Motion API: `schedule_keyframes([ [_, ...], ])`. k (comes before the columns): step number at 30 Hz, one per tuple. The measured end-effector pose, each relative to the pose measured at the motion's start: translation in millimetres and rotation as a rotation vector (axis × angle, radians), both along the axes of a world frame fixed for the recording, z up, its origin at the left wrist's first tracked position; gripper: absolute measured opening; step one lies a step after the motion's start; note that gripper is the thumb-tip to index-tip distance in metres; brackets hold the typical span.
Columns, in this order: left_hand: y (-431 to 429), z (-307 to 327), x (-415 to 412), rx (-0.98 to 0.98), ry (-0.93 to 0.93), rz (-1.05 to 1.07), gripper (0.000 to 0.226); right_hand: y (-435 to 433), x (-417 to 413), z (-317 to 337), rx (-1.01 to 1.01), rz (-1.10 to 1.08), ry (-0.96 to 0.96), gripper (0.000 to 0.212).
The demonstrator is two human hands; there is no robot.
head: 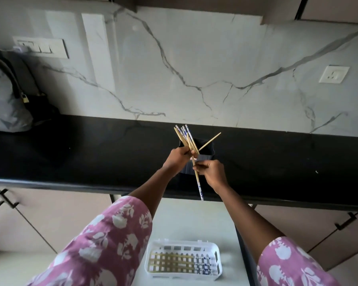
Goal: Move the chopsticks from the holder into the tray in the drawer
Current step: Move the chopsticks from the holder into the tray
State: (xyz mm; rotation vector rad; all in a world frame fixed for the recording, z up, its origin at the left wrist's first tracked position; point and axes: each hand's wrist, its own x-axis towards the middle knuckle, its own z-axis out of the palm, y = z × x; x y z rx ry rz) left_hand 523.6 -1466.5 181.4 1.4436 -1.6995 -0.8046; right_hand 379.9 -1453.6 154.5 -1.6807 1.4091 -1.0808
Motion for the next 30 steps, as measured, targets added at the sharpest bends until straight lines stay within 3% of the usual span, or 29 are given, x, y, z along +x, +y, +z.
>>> schedule_keyframes([
  [2,2,-13,9,0.025,-0.015,0.019,0.028,1,2,-13,0.054,0.011,-0.004,0.022],
  [7,5,-57,39,0.184,0.199,0.127,0.050,14,4,-65,0.216,0.059,-0.007,0.022],
  [17,-20,-129,90,0.493,-0.440,0.310,0.063,82,19,-167,0.414,0.362,0.586,0.014],
  [23,-33,-140,90,0.734,-0.611,0.297,0.098,101,29,-200,0.359,0.512,1.035,0.020],
  [27,-35,-141,90,0.754,-0.627,0.236,0.110,105,31,-219,0.342,0.549,1.099,0.031],
  [30,-35,-138,92,0.771,-0.624,0.209,0.111,110,35,-225,0.358,0.564,1.111,0.022],
])
